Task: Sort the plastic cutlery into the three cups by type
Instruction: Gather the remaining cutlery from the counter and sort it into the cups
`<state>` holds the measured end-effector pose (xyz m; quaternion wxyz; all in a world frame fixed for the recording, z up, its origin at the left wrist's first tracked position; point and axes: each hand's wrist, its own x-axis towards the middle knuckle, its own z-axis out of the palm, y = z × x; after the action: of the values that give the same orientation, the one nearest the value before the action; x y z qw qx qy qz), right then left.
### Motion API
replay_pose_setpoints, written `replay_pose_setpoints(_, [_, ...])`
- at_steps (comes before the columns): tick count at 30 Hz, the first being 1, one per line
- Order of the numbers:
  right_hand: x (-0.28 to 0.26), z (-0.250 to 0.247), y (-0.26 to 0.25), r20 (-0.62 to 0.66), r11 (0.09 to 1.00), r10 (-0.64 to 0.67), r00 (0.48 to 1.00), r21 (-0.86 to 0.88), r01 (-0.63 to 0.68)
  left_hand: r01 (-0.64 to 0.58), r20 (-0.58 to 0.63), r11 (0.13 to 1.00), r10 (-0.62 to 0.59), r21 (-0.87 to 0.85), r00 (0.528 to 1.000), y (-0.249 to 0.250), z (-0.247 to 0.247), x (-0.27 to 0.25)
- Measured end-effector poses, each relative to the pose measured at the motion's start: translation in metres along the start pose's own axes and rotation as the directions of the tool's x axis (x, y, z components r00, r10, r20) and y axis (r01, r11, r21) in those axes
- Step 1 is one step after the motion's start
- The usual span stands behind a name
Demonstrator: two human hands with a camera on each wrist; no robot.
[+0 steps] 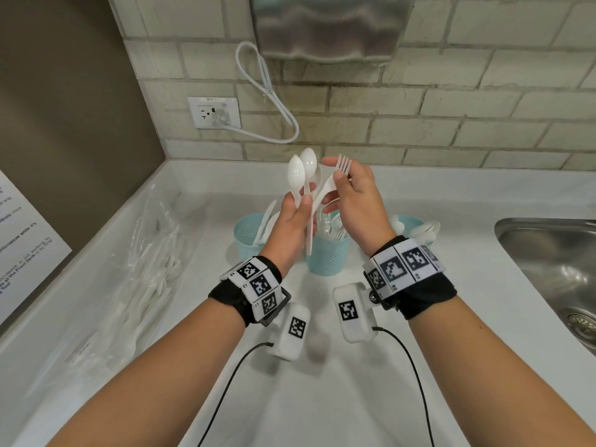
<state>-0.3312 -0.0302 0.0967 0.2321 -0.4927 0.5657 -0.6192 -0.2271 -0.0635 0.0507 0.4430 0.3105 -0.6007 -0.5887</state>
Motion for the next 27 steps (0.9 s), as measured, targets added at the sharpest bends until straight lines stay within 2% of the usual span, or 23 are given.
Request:
replay_pose_setpoints(5, [0.008, -0.012, -0.006, -0.124, 0.993, -0.116, 0.986, 0.002, 0.117, -0.054, -0.149, 0.998, 0.051, -0.016, 0.987, 0.009, -0.008, 0.012])
replay_pose_setpoints(8, [0.017, -0.022, 0.0, -0.242, 0.976, -0.198, 0.95, -0.133, 0.17, -0.069, -0.185, 0.997, 0.072, 0.024, 0.98, 0.011, -0.016, 0.016])
replay_pose_setpoints(10, [0.019, -0.023, 0.013, -0.22, 0.968, -0.158, 0.963, -0.229, 0.107, -0.087, -0.172, 0.996, 0.091, 0.034, 0.981, 0.011, -0.019, 0.015])
replay_pose_setpoints(12, [0.016, -0.019, 0.031, -0.129, 0.953, -0.078, 0.989, -0.302, 0.036, -0.096, -0.153, 0.995, 0.101, 0.036, 0.983, 0.009, -0.02, 0.013])
replay_pose_setpoints(14, [0.01, -0.017, 0.048, -0.016, 0.88, -0.012, 1.0, -0.474, 0.003, -0.096, -0.126, 0.995, 0.096, 0.01, 0.987, 0.005, -0.02, 0.01])
replay_pose_setpoints(16, [0.002, -0.016, 0.058, 0.057, 0.708, 0.047, 0.997, -0.706, 0.007, -0.07, -0.088, 0.996, 0.065, -0.048, 0.994, 0.003, -0.02, 0.008])
replay_pose_setpoints(17, [0.0, -0.016, 0.059, 0.067, 0.646, 0.059, 0.996, -0.763, 0.013, -0.051, -0.071, 0.996, 0.046, -0.075, 0.996, 0.003, -0.02, 0.008])
replay_pose_setpoints(18, [-0.001, -0.016, 0.059, 0.062, 0.628, 0.051, 0.997, -0.778, 0.016, -0.035, -0.059, 0.995, 0.03, -0.091, 0.998, 0.003, -0.02, 0.007])
replay_pose_setpoints(20, [-0.001, -0.017, 0.05, 0.029, 0.68, -0.011, 1.0, -0.732, 0.029, -0.015, -0.057, 0.996, 0.01, -0.087, 0.998, 0.004, -0.018, 0.007])
replay_pose_setpoints(22, [-0.002, -0.019, 0.034, -0.008, 0.8, -0.079, 0.997, -0.597, 0.059, -0.005, -0.051, 0.999, 0.002, -0.05, 0.999, 0.005, -0.013, 0.006])
replay_pose_setpoints(23, [-0.003, -0.019, 0.024, -0.015, 0.878, -0.09, 0.996, -0.473, 0.072, -0.003, -0.037, 0.999, 0.002, -0.032, 0.999, 0.005, -0.01, 0.005])
replay_pose_setpoints(25, [-0.003, -0.016, 0.013, 0.021, 0.964, -0.054, 0.998, -0.26, 0.058, -0.005, 0.025, 1.0, 0.006, -0.029, 1.0, 0.006, 0.0, 0.003])
replay_pose_setpoints(27, [0.001, -0.012, 0.011, 0.07, 0.985, 0.026, 0.997, -0.175, -0.013, -0.001, 0.1, 1.0, 0.003, -0.02, 0.995, 0.01, 0.012, 0.001])
